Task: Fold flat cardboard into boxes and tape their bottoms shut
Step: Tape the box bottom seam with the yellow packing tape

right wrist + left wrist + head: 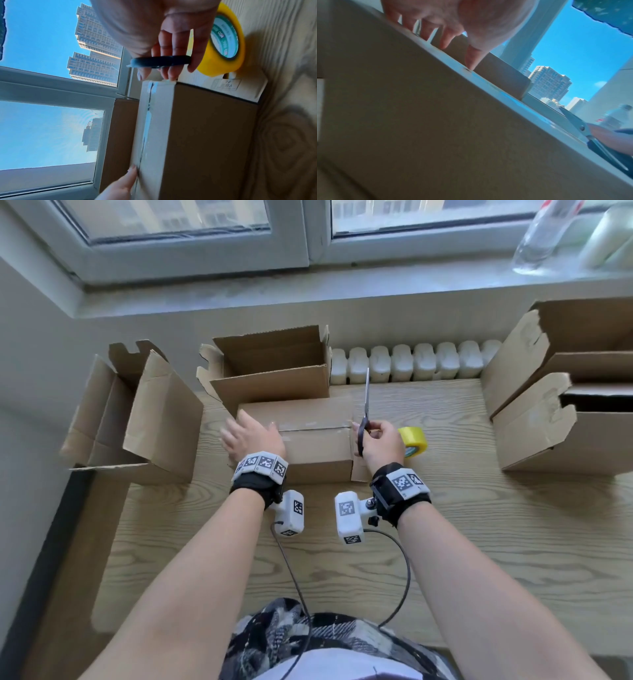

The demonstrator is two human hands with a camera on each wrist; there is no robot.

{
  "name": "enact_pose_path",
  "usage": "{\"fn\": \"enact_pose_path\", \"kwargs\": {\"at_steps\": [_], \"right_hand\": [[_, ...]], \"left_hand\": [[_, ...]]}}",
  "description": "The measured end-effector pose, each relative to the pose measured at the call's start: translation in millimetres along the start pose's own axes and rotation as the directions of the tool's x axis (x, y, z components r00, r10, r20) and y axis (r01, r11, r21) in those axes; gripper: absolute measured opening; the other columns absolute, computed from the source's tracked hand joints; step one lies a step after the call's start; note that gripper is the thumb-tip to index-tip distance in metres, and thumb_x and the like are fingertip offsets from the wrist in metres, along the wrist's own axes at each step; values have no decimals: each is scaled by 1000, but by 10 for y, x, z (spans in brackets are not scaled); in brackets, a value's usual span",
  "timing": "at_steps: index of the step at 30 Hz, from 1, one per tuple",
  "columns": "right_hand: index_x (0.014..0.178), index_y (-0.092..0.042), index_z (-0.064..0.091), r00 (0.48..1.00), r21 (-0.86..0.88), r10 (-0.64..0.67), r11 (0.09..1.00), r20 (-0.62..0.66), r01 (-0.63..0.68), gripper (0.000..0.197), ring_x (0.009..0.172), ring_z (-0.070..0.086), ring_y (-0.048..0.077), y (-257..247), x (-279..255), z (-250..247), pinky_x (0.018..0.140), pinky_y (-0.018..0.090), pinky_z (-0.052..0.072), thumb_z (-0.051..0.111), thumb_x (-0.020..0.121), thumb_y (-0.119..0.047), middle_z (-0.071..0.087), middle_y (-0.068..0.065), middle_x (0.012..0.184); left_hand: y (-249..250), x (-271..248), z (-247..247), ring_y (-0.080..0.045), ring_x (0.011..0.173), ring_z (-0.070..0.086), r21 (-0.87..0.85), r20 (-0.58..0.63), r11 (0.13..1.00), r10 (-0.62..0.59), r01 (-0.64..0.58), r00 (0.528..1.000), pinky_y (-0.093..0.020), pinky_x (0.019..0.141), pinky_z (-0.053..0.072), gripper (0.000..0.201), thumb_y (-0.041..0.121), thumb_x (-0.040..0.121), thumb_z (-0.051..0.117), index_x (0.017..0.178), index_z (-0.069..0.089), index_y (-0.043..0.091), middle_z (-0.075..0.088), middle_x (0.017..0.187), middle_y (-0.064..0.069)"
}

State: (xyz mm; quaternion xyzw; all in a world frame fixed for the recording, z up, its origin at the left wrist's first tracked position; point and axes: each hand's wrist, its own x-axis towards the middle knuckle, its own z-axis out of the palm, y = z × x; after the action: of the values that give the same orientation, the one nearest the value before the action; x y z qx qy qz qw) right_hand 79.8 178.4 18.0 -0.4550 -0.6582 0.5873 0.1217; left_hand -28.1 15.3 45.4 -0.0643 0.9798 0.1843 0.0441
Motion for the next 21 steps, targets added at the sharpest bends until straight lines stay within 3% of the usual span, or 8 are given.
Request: {"fn": "enact_pose_path", "kwargs": {"at_steps": [2, 4, 10, 13, 15, 17, 19, 21], "right_hand": [[78, -26, 58, 1000, -63, -16, 998, -22, 14, 28, 81, 65, 23, -55, -16, 45, 75, 36, 54, 74, 80, -48, 62, -5, 78], [90, -20, 61, 999, -134, -15, 991, -31, 11, 25, 83, 58, 19, -98, -61, 50, 72, 26, 42, 72, 85, -42, 60, -4, 83], [105, -19, 68, 1000, -211, 23, 977, -14, -25, 31, 93, 65, 28, -25, -132, 45, 80, 35, 53, 71, 85, -43, 72, 6, 99], [100, -20, 66, 1000, -212, -13, 977, 15, 16, 25, 86, 64, 27, -30, -180, -25, 76, 32, 52, 67, 90, -43, 68, 6, 90], [95, -16, 63, 1000, -86, 23, 996, 13, -22, 24, 73, 64, 26, -43, -233, -83, 68, 28, 57, 62, 94, -39, 67, 9, 81], [95, -11, 61, 995, 84, 96, 992, 24, -97, 22, 57, 57, 20, -75, -298, -136, 48, 20, 51, 57, 98, -32, 62, 9, 71], [87, -9, 60, 991, 184, 129, 974, 42, -134, 24, 47, 50, 16, -111, -365, -173, 44, 22, 46, 58, 99, -30, 57, 7, 65], [82, -7, 61, 988, 275, 125, 951, 86, -144, 24, 40, 46, 12, -169, -421, -190, 41, 23, 42, 62, 97, -26, 53, 7, 61]], "left_hand": [[-118, 40, -36, -35, 139, 34, -43, 93, 995, -91, 95, 992, -47, 115, 28, 76, 50, 90, 60, 144, 32, 5, 38, 151, -18], [-205, 44, -61, -36, 129, 46, -88, 146, 991, -90, 103, 985, -45, 107, 38, 75, 54, 85, 66, 133, 41, 2, 49, 139, -18], [-298, 3, -288, -38, 115, 57, -101, 283, 988, -87, 120, 955, -43, 84, 46, 77, 60, 82, 67, 130, 39, 8, 57, 126, -17], [-359, -2, -448, -35, 113, 57, -173, 264, 972, -108, 157, 958, -41, 87, 45, 68, 64, 88, 56, 131, 45, 11, 60, 121, -12], [-421, -8, -580, -32, 103, 58, -290, 228, 932, -152, 216, 962, -35, 82, 42, 53, 59, 97, 40, 110, 58, 10, 62, 98, -5], [-520, 26, -700, -30, 92, 54, -411, 246, 859, -217, 304, 945, -30, 79, 37, 52, 49, 102, 35, 83, 57, 6, 55, 81, -4], [-657, 70, -761, -31, 93, 58, -468, 303, 801, -252, 374, 919, -32, 90, 46, 52, 51, 99, 38, 76, 61, 10, 65, 94, -8], [-763, 56, -835, -35, 102, 62, -472, 332, 778, -280, 415, 901, -43, 98, 48, 56, 61, 92, 42, 98, 68, 12, 68, 113, -11]]}}
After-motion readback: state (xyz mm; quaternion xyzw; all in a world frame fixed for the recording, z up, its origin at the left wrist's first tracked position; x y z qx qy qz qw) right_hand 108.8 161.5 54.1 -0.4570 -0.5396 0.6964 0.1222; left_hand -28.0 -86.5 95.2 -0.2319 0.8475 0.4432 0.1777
